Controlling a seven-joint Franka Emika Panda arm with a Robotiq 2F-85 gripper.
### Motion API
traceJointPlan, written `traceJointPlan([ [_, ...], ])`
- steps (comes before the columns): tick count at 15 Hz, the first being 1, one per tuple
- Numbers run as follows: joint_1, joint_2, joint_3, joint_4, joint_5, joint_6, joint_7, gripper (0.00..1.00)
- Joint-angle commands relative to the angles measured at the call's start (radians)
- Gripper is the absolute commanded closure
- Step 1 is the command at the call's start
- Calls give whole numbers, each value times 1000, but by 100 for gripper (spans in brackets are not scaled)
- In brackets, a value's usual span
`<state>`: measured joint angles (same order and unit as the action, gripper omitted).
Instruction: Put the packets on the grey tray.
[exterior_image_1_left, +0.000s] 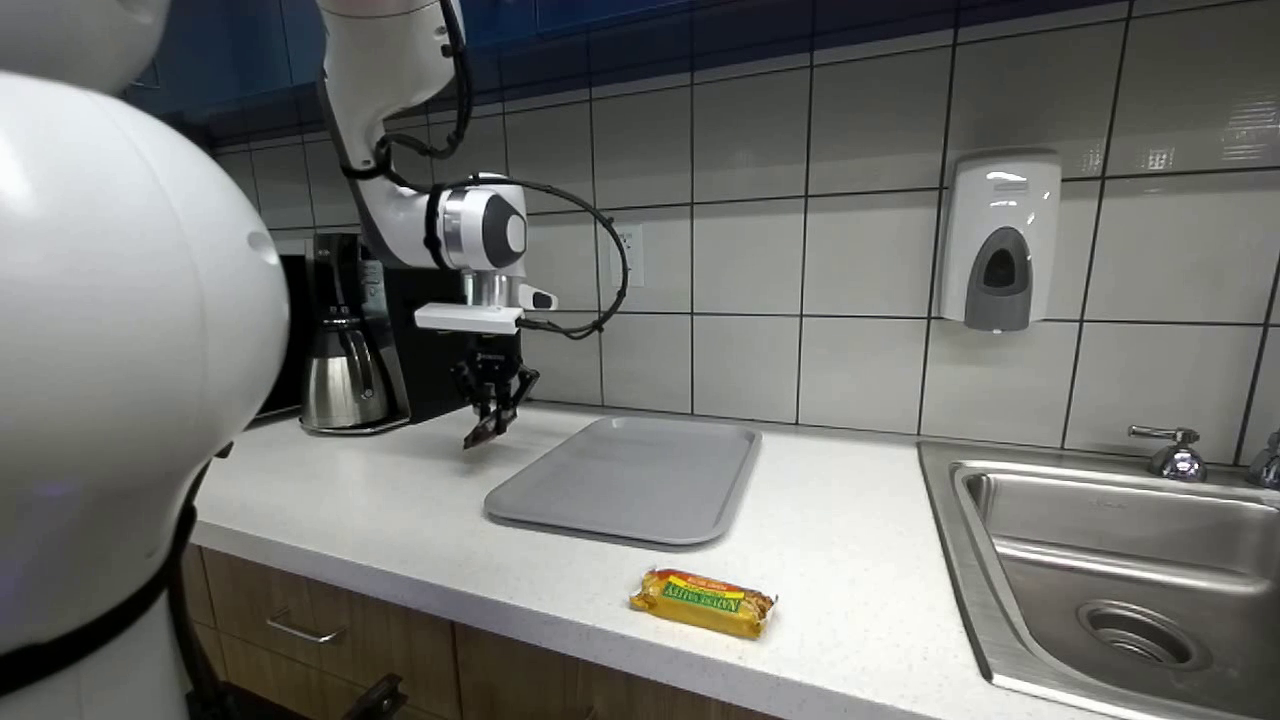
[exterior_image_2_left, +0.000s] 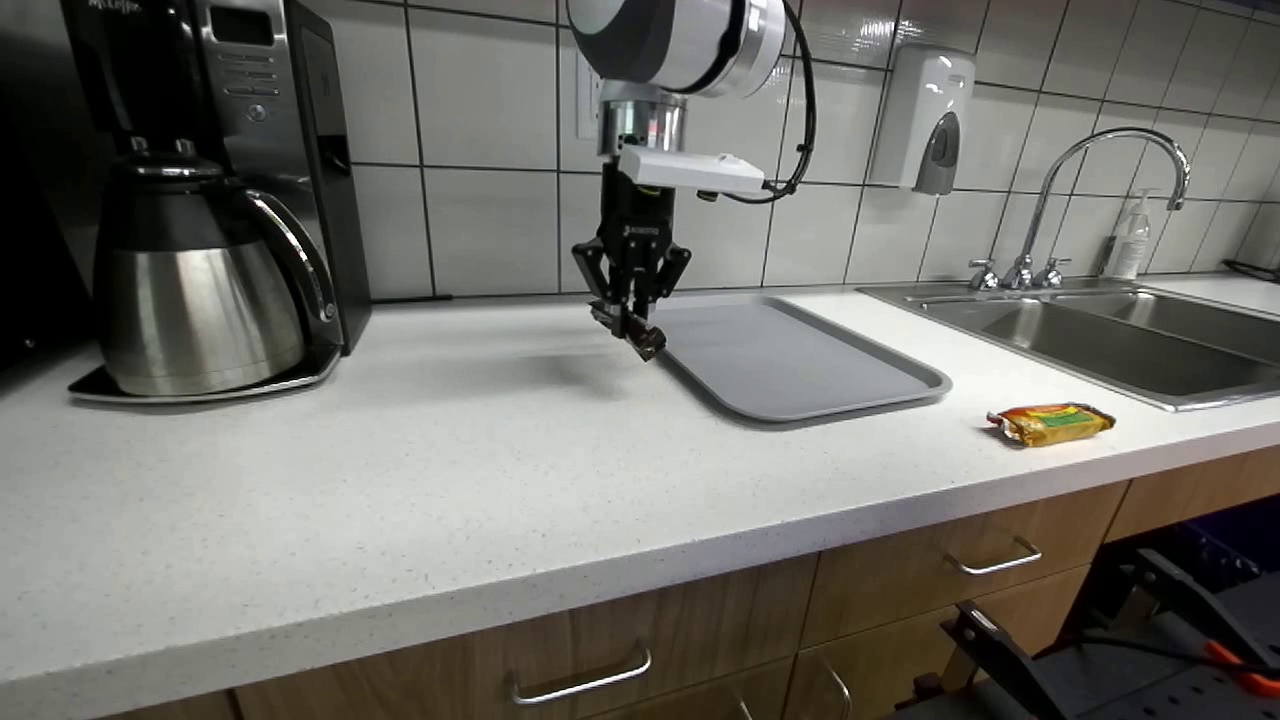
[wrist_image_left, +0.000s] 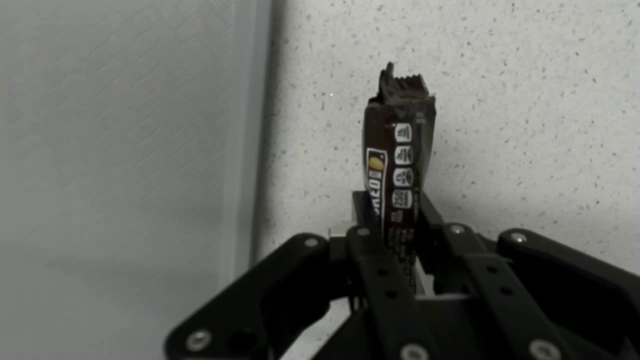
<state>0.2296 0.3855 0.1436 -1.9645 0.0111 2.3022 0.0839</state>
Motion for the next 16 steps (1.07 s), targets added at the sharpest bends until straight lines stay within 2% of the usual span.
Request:
traceJointPlan([
  [1,-39,-53,-8,1,26,-61,-3,94],
  [16,-133,-62,-86,-18,46,-61,18,94],
])
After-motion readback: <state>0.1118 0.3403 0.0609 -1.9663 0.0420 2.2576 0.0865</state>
